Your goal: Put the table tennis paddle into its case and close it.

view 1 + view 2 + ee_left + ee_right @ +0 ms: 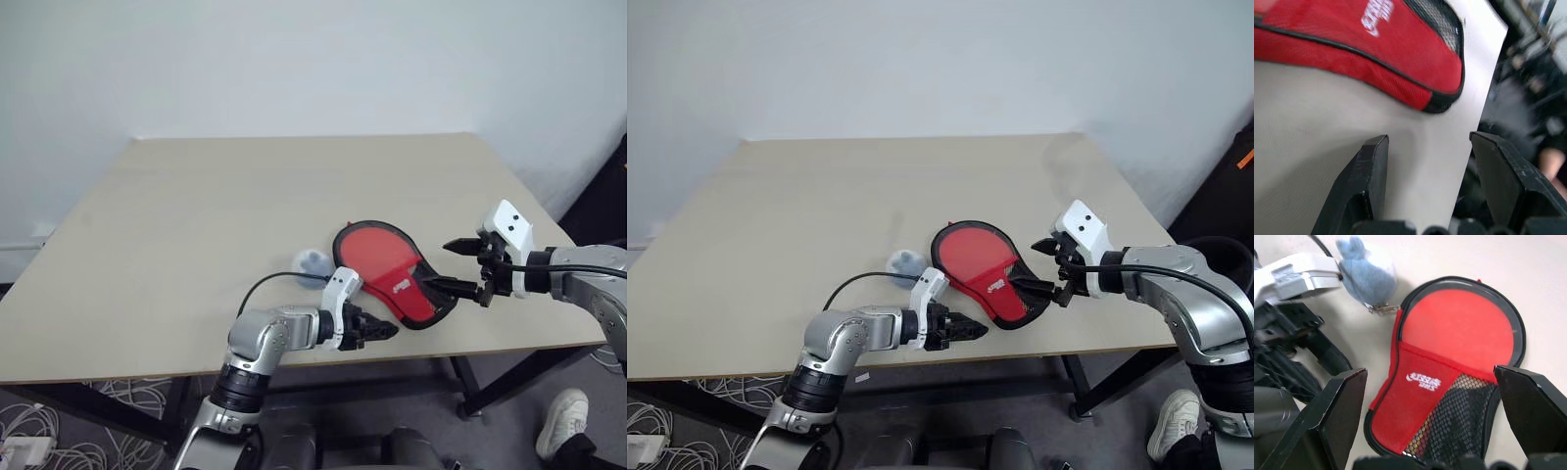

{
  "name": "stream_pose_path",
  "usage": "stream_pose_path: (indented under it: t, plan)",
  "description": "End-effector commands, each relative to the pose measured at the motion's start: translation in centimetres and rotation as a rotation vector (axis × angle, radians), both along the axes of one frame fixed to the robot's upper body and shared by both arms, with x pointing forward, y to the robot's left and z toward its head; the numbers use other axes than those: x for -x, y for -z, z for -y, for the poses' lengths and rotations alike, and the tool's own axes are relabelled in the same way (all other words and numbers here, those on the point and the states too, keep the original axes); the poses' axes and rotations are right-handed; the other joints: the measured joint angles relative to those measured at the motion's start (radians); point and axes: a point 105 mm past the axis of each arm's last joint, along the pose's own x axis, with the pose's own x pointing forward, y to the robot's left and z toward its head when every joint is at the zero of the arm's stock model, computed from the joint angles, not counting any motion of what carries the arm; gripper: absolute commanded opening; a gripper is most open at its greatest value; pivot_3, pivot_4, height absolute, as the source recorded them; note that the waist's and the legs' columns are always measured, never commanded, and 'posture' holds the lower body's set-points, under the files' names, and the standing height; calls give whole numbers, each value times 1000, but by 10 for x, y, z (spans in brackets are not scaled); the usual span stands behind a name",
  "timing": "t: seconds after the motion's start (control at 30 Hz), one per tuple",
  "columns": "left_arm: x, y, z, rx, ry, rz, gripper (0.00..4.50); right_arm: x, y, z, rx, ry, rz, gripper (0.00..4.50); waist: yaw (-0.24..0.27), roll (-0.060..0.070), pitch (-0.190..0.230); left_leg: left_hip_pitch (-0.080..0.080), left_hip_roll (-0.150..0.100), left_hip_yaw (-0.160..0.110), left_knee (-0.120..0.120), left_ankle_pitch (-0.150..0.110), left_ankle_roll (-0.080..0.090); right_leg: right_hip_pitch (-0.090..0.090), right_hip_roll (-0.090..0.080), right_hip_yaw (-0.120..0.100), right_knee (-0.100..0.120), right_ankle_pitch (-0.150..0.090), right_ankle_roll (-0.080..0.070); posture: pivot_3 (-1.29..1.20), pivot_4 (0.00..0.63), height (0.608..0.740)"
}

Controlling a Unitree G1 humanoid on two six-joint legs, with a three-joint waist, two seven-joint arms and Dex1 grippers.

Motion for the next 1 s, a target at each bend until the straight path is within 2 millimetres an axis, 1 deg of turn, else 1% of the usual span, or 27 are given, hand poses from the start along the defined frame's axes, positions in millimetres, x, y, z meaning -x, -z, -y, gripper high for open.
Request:
stream_pose_path:
  t: [0.03,0.17,0.27,0.5,0.67,0.7,0.77,0.93,1.0]
  plan:
    - [-6,6,2,12,-56,-74,2745,0,-12,-3,-14,4,49,4500,1,0,0,0,0,0,0,0,0,0,0,0,0,0,0,0,0,698]
    - [-10,11,8,29,-103,-148,2745,-1,-12,-5,-19,5,49,4500,7,0,0,0,0,0,1,0,0,1,0,0,0,0,0,0,0,698]
    - [-15,10,14,32,-129,-184,2745,-2,-12,-7,-22,4,50,4500,7,0,0,0,-1,0,1,0,0,2,0,-1,0,0,0,0,0,698]
    - [-33,8,29,4,-233,-269,2745,-4,-12,-11,-34,4,47,4500,6,-1,-1,1,0,-1,2,-1,0,3,0,-1,-1,0,0,0,0,698]
    - [-40,3,39,1,-256,-288,2745,-6,-13,-13,-41,10,49,4500,2,-6,-7,5,1,-1,1,-1,0,7,0,-2,-1,0,0,0,0,698]
    - [-40,3,40,-5,-259,-291,2745,-7,-13,-13,-42,11,50,4500,1,-7,-7,9,1,-1,1,-1,-1,10,0,-2,-1,-1,-2,0,0,698]
    - [-41,4,39,-14,-264,-295,2745,-7,-14,-13,-44,13,52,4500,-3,-7,-8,17,1,-1,-1,-5,-7,16,0,-2,-4,-2,-2,0,0,698]
    - [-43,12,30,-63,-313,-340,2745,-9,-17,-13,-45,18,60,4500,-8,-8,-11,18,2,-2,-2,-6,-8,17,0,-4,-5,-2,-2,0,0,698]
    - [-42,14,29,-80,-321,-356,2334,-9,-18,-13,-45,14,65,4500,-9,-8,-12,18,2,-2,-2,-6,-8,16,0,-4,-5,-2,-2,0,0,698]
